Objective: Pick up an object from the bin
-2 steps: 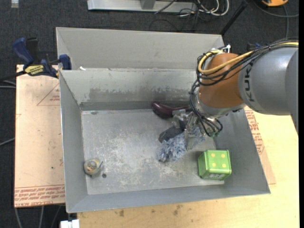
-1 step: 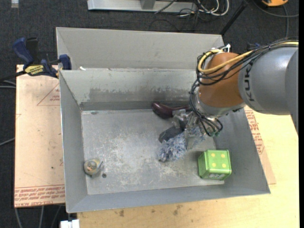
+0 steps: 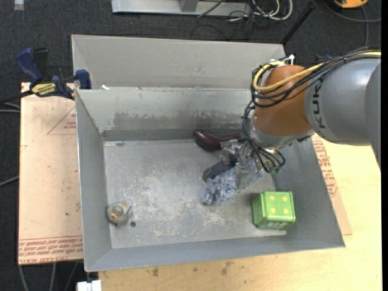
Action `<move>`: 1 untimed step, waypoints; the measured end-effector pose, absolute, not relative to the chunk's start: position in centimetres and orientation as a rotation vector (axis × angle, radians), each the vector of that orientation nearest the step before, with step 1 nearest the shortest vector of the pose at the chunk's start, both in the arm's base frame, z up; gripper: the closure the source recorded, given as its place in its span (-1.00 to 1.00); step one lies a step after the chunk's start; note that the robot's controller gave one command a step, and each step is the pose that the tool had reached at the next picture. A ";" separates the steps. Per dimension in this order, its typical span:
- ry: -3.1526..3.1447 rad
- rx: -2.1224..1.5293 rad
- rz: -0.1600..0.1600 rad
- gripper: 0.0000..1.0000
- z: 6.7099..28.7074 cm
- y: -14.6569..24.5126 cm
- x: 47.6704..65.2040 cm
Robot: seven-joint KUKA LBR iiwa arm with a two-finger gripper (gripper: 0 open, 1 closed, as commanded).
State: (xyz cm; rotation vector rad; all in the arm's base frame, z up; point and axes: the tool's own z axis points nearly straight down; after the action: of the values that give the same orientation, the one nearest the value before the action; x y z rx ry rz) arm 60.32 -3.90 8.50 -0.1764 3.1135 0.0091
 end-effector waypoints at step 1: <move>3.119 -0.177 0.007 1.00 9.0 -3.9 60.4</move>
Offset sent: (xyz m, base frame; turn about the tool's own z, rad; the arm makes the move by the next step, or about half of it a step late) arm 0.0001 -0.0001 0.0093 -0.0001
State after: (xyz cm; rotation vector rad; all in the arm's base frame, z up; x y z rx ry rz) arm 60.35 -3.90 9.02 -0.1775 3.1191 0.0068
